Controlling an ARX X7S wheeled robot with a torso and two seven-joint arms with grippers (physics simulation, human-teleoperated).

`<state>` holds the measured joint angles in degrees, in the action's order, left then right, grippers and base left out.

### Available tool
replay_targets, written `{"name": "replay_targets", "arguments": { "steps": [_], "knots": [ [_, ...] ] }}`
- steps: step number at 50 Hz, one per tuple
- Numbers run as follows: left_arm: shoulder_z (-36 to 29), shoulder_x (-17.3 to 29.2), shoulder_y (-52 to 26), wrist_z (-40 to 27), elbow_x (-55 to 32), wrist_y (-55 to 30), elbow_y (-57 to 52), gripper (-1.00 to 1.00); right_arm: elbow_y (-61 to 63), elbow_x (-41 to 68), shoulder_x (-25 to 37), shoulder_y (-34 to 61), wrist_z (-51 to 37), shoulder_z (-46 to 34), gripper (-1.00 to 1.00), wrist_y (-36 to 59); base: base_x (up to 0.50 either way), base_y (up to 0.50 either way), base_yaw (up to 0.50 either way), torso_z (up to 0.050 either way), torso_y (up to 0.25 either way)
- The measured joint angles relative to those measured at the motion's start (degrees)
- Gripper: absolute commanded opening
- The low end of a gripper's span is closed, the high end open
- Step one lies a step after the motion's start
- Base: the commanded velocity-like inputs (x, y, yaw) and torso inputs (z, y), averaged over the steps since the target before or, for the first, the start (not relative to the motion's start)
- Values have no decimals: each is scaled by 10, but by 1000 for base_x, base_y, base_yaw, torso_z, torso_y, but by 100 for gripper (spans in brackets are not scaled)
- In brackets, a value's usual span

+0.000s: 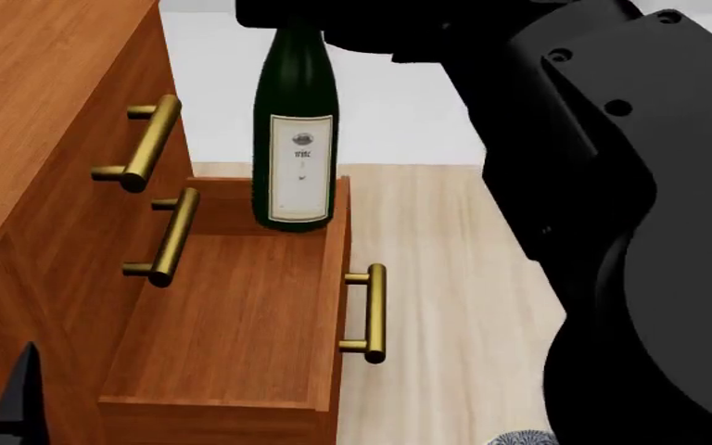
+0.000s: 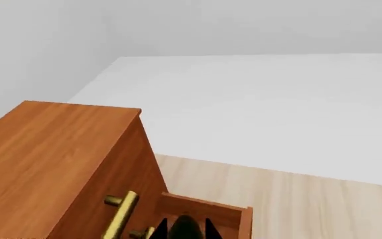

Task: Put the wine bottle in the bottom drawer of the cabinet.

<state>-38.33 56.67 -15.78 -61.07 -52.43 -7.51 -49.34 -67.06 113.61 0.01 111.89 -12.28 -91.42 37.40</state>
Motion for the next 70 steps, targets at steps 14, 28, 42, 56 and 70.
{"name": "replay_targets", "arguments": {
  "steps": [14, 28, 42, 56, 70],
  "knots": [
    [2, 2, 6, 0, 0, 5, 4, 100, 15, 63, 0, -13, -19, -27, -100, -14, 0, 0, 0, 1, 0],
    [4, 6, 16, 3, 4, 16, 9, 100, 31, 85, 0, -31, -9, -33, -100, -9, 0, 0, 0, 0, 1],
    [5, 7, 22, 2, 13, 19, 9, 100, 38, 100, 0, -44, 3, -35, -100, -5, 0, 0, 0, 0, 1],
    [6, 8, 27, 1, 19, 24, 9, 100, 39, 105, 0, -52, 16, -37, -100, 6, 0, 0, 0, 1, 1],
    [6, 8, 30, 3, 26, 26, 8, 100, 49, 90, 0, -57, 14, -34, -100, 15, 1, 0, 0, 0, -62]
  ]
}}
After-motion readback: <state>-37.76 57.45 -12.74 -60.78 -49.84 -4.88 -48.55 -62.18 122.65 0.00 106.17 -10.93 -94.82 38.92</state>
